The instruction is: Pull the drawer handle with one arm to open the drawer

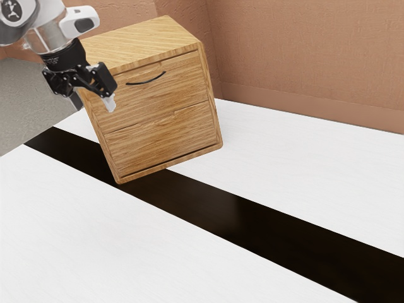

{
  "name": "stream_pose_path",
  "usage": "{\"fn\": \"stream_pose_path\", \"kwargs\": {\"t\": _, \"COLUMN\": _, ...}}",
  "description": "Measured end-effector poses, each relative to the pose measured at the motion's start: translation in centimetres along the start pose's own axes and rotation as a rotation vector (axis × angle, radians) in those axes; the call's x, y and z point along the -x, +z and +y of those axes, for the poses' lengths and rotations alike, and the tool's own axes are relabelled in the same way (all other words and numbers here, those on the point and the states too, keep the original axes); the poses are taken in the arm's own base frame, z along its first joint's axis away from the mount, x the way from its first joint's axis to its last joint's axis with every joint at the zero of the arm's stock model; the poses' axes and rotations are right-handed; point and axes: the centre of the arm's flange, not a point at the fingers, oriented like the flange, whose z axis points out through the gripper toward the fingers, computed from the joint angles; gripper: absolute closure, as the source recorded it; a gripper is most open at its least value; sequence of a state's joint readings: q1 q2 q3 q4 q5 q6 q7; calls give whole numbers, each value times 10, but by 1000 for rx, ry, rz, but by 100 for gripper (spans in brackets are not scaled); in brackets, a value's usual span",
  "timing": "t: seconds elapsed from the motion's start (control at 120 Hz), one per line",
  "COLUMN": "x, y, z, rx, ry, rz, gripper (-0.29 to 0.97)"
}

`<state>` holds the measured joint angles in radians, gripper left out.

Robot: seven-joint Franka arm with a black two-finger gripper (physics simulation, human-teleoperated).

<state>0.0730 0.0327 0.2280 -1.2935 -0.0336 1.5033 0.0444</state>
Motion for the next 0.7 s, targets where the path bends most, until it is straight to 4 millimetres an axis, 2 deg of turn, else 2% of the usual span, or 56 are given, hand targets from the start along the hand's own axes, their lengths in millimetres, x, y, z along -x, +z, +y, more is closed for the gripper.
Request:
{"fn": "stream_pose_path", "kwargs": {"t": 0.142, "x": 0, "y": 1, "z": 46, "rx": 15, "ry": 86, "rz": -4, "gripper": 2}}
{"fn": "stream_pose_path", "kwargs": {"t": 0.175, "x": 2, "y": -4, "z": 55, "rx": 19, "ry": 105, "rz": 5, "gripper": 2}}
{"fn": "stream_pose_path", "kwargs": {"t": 0.192, "x": 6, "y": -15, "z": 60, "rx": 22, "ry": 115, "rz": 24, "gripper": 2}}
{"fn": "stream_pose_path", "kwargs": {"t": 0.233, "x": 36, "y": -80, "z": 71, "rx": 47, "ry": 154, "rz": 139, "gripper": 2}}
{"fn": "stream_pose_path", "kwargs": {"t": 0.25, "x": 47, "y": -99, "z": 75, "rx": 48, "ry": 167, "rz": 174, "gripper": 2}}
{"fn": "stream_pose_path", "kwargs": {"t": 0.267, "x": 55, "y": -112, "z": 78, "rx": 43, "ry": 177, "rz": 198, "gripper": 2}}
{"fn": "stream_pose_path", "kwargs": {"t": 0.283, "x": 59, "y": -117, "z": 83, "rx": 30, "ry": 187, "rz": 207, "gripper": 2}}
{"fn": "stream_pose_path", "kwargs": {"t": 0.342, "x": 54, "y": -105, "z": 116, "rx": -31, "ry": 249, "rz": 190, "gripper": 2}}
{"fn": "stream_pose_path", "kwargs": {"t": 0.392, "x": 42, "y": -85, "z": 138, "rx": -81, "ry": 309, "rz": 173, "gripper": 2}}
{"fn": "stream_pose_path", "kwargs": {"t": 0.458, "x": 22, "y": -62, "z": 158, "rx": -145, "ry": 403, "rz": 179, "gripper": 2}}
{"fn": "stream_pose_path", "kwargs": {"t": 0.542, "x": 7, "y": -48, "z": 173, "rx": -203, "ry": 500, "rz": 207, "gripper": 2}}
{"fn": "stream_pose_path", "kwargs": {"t": 0.575, "x": 0, "y": -42, "z": 171, "rx": -229, "ry": 522, "rz": 213, "gripper": 2}}
{"fn": "stream_pose_path", "kwargs": {"t": 0.608, "x": -7, "y": -39, "z": 159, "rx": -255, "ry": 527, "rz": 218, "gripper": 2}}
{"fn": "stream_pose_path", "kwargs": {"t": 0.7, "x": -28, "y": -29, "z": 94, "rx": -326, "ry": 483, "rz": 203, "gripper": 2}}
